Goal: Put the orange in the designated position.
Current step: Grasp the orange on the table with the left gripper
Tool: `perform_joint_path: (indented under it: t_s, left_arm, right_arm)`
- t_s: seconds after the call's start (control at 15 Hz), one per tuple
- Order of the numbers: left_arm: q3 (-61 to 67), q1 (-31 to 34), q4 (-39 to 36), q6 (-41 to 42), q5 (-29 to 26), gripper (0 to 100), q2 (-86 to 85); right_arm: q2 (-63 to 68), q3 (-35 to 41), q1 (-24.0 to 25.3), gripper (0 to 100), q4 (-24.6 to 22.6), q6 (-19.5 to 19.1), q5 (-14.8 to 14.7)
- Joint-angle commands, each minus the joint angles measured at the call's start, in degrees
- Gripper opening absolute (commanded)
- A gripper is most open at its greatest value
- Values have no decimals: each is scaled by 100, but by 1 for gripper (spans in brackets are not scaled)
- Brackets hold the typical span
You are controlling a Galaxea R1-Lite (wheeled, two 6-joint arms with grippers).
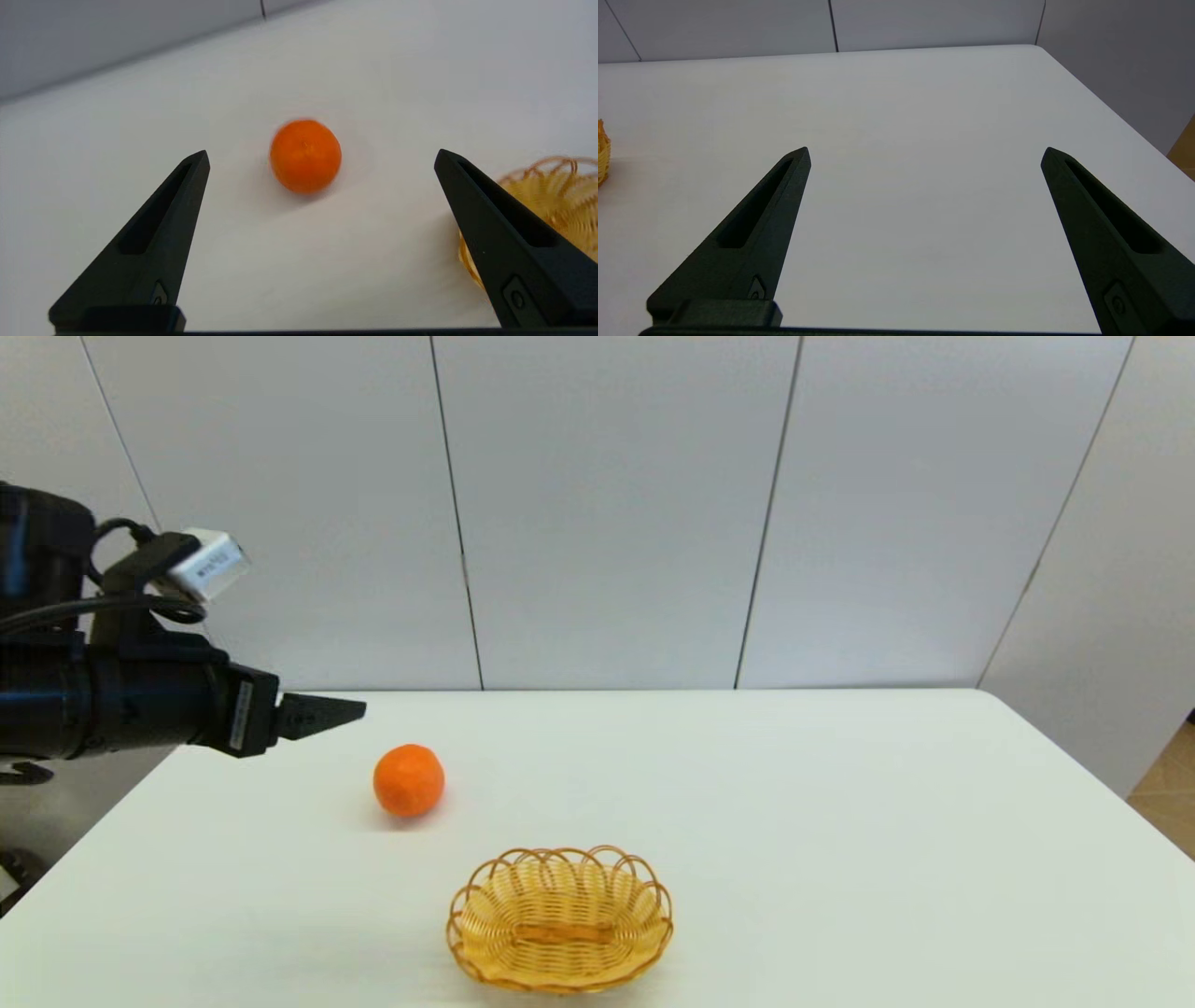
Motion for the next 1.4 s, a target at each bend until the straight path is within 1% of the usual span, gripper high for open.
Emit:
perform_joint_path:
  t_s: [0.07,0.33,0.47,0.87,1.4]
  left_arm:
    - [-126,-77,659,14,10,100,666]
    - [-293,-68,694,-13,27,100,1123]
    - [-583,-51,730,-145,18,100,1440]
    - [-1093,-33,835,-154,36,100,2222]
    - [-1260,-7,791,-101,54,100,2934]
  right_arm:
    - [-1,0,0,100,-2,-2,-3]
    - [-1,0,0,100,-2,-2,-3]
    - [-1,0,0,100,-2,-2,-3]
    - [-1,0,0,100,-2,-2,-3]
    - [-1,0,0,100,-2,-2,-3]
